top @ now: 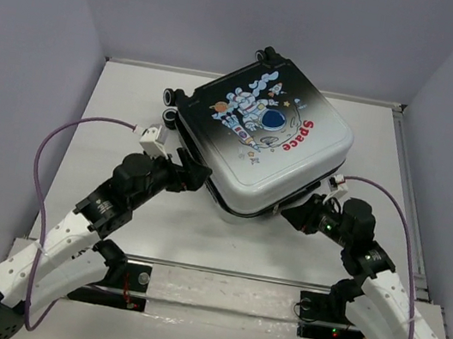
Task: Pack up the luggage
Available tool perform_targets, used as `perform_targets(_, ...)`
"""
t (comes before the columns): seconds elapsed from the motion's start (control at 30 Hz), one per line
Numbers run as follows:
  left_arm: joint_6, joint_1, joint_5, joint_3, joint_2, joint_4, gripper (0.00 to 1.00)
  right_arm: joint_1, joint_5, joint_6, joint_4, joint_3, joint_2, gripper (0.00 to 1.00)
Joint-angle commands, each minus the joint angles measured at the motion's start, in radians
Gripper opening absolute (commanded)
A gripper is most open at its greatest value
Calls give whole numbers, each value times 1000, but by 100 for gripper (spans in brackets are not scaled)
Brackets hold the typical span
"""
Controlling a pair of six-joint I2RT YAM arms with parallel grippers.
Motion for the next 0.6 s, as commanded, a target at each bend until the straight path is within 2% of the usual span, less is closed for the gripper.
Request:
perform_targets(0.0,-18,69,-78,100,161,117,99,11,72,9,148,-1,45,45)
perform_targets(0.1,-17,140,-50,220,305,156,99,11,92,-34,148,-7,85,60)
perform_targets(0.13,-18,161,-40,267,327,164,99,20,81,-38,167,-12,100,61)
perform_targets(0.2,-30,233,-37,297,367,187,99,20,43,-41,215,-25,144,61)
perform_targets(0.3,-53,367,55,341,465,208,99,40,40,-52,275,-39,198,58)
perform_targets(0.47,-58,508,138,424,609,217,99,49,40,-74,305,-50,217,55)
perform_targets(0.57,-63,574,213,502,750,224,99,49,32,-63,325,-65,211,54)
